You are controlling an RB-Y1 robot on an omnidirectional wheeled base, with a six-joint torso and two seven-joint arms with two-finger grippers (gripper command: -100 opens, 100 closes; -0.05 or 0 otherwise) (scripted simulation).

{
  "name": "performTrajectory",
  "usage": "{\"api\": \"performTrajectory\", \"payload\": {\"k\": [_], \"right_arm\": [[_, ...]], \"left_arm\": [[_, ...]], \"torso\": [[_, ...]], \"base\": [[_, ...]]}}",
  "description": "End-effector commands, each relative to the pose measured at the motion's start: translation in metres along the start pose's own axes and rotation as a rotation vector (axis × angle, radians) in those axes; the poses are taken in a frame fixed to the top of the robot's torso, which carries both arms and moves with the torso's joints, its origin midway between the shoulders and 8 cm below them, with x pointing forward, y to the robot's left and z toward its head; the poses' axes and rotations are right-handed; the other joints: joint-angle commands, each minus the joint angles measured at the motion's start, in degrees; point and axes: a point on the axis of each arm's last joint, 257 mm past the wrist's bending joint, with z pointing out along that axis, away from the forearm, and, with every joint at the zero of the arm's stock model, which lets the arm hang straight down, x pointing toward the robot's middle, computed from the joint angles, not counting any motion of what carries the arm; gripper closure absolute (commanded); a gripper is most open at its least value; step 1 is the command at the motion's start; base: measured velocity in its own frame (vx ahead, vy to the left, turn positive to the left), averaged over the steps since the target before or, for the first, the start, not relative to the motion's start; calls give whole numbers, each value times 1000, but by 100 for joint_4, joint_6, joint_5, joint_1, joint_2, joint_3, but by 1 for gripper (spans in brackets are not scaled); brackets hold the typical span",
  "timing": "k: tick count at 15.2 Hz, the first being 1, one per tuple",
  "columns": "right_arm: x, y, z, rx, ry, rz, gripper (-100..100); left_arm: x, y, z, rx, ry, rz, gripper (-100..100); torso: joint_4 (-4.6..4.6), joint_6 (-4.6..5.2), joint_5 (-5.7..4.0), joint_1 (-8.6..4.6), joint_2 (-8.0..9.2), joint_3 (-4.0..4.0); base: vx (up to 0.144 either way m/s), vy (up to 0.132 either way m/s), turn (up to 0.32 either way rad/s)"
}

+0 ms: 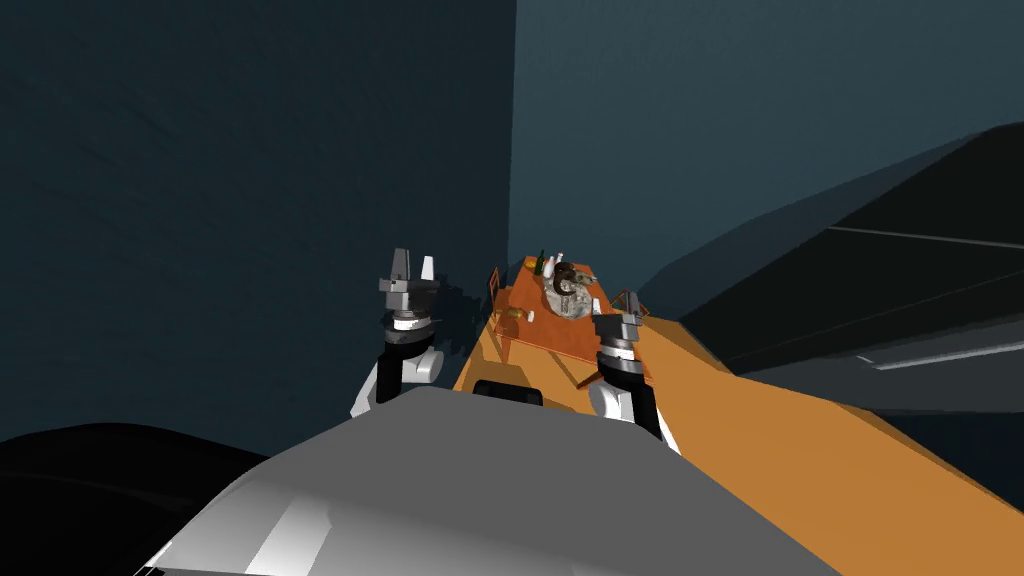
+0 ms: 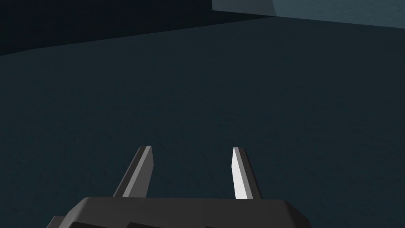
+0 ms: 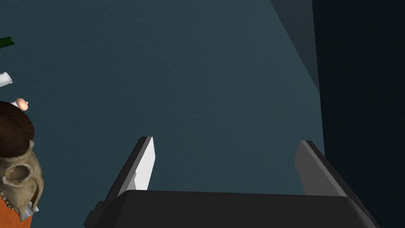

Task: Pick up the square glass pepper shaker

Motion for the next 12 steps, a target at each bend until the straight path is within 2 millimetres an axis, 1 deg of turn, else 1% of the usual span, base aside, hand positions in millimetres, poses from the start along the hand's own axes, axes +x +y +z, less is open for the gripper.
{"api": "performTrajectory", "payload": {"k": [1, 2, 3, 4, 5, 6, 7, 8, 9, 10, 11, 12], "right_arm": [[-7, -15, -2, 32, -9, 55, -100], [-12, -24, -2, 47, -15, 106, -100], [-15, -29, -4, 59, -21, 106, -100], [-20, -37, -4, 71, -29, 163, -100], [-23, -44, -7, 87, -37, 160, -100], [-23, -44, -7, 87, -37, 160, -100], [-30, -55, -8, 103, -52, 218, -100], [-33, -60, -11, 114, -58, 216, -100], [-38, -68, -11, 123, -73, 275, -100], [-42, -76, -15, 141, -83, 274, -100], [-42, -76, -15, 141, -83, 274, -100], [-50, -87, -17, 156, -107, 335, -100]], "left_arm": [[0, 0, 0, 0, 0, 0, 0], [0, 0, 0, 0, 0, 0, 0], [0, 0, 0, 0, 0, 0, 0], [0, 0, 0, 0, 0, 0, 0], [0, 0, 0, 0, 0, 0, 0], [0, 0, 0, 0, 0, 0, 0], [0, 0, 0, 0, 0, 0, 0], [0, 0, 0, 0, 0, 0, 0], [0, 0, 0, 0, 0, 0, 0], [0, 0, 0, 0, 0, 0, 0], [0, 0, 0, 0, 0, 0, 0], [0, 0, 0, 0, 0, 0, 0]], "torso": [[0, 0, 0, 0, 0, 0], [0, 2, 0, -1, 0, 0], [0, 0, 0, -3, 0, 0], [0, 2, -1, -3, 0, 0], [0, 1, -1, -2, 0, 0], [0, 2, 0, -1, 0, 0], [0, 5, 0, 1, 1, 1], [0, 1, 0, 2, 1, 0], [0, 3, 1, 3, 2, 1], [0, 1, 0, 2, 2, 1], [0, 2, 0, 1, 1, 1], [0, 5, 0, 2, 2, 1]], "base": [[11, -26, 227], [9, -30, 262], [8, -31, 186], [9, -27, 194], [8, -25, 183], [5, -19, 61], [5, -14, 168], [4, -18, 185], [5, -23, 202], [6, -24, 208], [5, -20, 91], [7, -18, 187]]}}
